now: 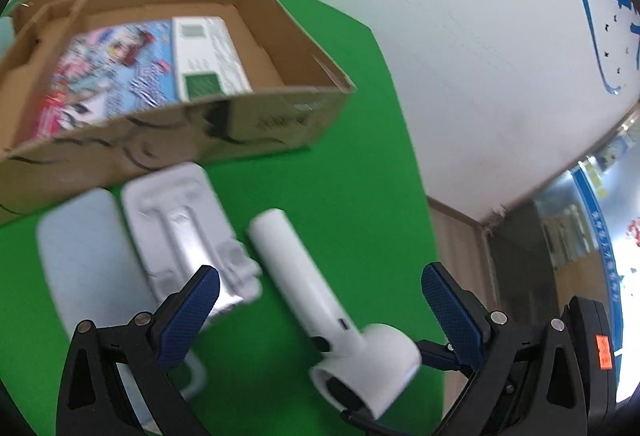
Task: Organize objects
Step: 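Move the right gripper to the white hair dryer and grasp its head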
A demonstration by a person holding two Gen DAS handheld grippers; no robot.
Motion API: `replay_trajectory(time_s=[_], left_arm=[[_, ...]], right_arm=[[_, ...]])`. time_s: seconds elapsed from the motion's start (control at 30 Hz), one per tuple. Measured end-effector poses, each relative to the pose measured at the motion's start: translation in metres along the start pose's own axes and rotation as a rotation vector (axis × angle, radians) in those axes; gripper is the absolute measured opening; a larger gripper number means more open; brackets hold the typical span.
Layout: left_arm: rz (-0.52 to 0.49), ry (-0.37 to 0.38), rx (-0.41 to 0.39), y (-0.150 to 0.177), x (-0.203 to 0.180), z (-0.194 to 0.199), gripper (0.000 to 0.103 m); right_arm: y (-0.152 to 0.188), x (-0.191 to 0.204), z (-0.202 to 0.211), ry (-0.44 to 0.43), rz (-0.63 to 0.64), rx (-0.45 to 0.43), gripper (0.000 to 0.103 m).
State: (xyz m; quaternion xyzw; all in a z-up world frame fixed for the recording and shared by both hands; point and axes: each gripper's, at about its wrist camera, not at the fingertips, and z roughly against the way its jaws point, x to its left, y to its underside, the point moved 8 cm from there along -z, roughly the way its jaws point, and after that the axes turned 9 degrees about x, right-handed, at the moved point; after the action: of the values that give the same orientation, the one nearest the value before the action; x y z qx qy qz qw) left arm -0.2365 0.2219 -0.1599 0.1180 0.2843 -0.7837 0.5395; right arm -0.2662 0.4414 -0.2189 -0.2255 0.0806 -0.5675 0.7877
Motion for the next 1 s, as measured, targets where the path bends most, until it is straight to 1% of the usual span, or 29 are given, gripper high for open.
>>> replay_trajectory(time_s=[0.07, 0.1, 0.17, 0.2, 0.27, 0.4, 0.47, 0.53, 0.6, 0.67, 0.7, 0.73, 0.8, 0.83, 0.87, 1.0], left_arm=[[0.000, 0.001, 0.025, 0.003, -0.003, -0.008, 0.099], [0.010, 0.013, 0.038, 0.005, -0.003, -0.013, 0.098], [0.029, 0.052, 0.062, 0.010, -0.004, -0.019, 0.090], [0.036, 0.076, 0.074, 0.011, -0.005, -0.022, 0.088], [0.051, 0.112, 0.091, 0.013, -0.006, -0.026, 0.078], [0.075, 0.119, 0.096, 0.008, -0.001, -0.032, 0.077], [0.104, 0.118, 0.112, 0.005, 0.005, -0.036, 0.073], [0.143, 0.107, 0.134, 0.002, 0.012, -0.039, 0.065], [0.169, 0.115, 0.137, -0.004, 0.015, -0.044, 0.061], [0.185, 0.109, 0.142, -0.009, 0.021, -0.046, 0.050], [0.194, 0.111, 0.145, -0.011, 0.024, -0.048, 0.048], [0.200, 0.110, 0.146, -0.013, 0.027, -0.049, 0.043], [0.194, 0.103, 0.148, -0.017, 0.033, -0.050, 0.035], [0.191, 0.101, 0.149, -0.019, 0.035, -0.050, 0.033], [0.187, 0.103, 0.151, -0.020, 0.036, -0.050, 0.032], [0.187, 0.118, 0.155, -0.022, 0.040, -0.052, 0.032]], right_arm=[[0.008, 0.003, 0.006, -0.002, 0.025, -0.006, 0.060], [0.010, 0.003, 0.007, 0.000, 0.027, -0.007, 0.060], [0.013, 0.003, 0.008, -0.008, 0.014, -0.003, 0.060], [0.013, 0.002, 0.009, -0.023, -0.011, -0.003, 0.060], [0.010, 0.001, 0.013, -0.044, -0.041, -0.017, 0.061], [-0.001, 0.005, 0.018, -0.040, -0.033, -0.034, 0.067], [-0.006, 0.006, 0.015, -0.030, -0.038, -0.026, 0.068], [-0.011, 0.004, 0.011, -0.027, -0.051, -0.004, 0.070], [-0.012, 0.004, 0.009, -0.030, -0.072, 0.000, 0.070], [-0.016, 0.004, 0.007, -0.022, -0.079, 0.005, 0.070], [-0.016, 0.005, 0.006, -0.013, -0.079, 0.012, 0.068], [-0.012, 0.005, 0.005, -0.001, -0.077, 0.018, 0.068], [-0.009, 0.006, 0.003, 0.021, -0.064, 0.038, 0.067], [-0.007, 0.006, 0.002, 0.022, -0.063, 0.046, 0.065], [-0.003, 0.003, 0.000, 0.022, -0.066, 0.059, 0.064], [0.004, 0.004, 0.004, 0.025, -0.073, 0.051, 0.064]])
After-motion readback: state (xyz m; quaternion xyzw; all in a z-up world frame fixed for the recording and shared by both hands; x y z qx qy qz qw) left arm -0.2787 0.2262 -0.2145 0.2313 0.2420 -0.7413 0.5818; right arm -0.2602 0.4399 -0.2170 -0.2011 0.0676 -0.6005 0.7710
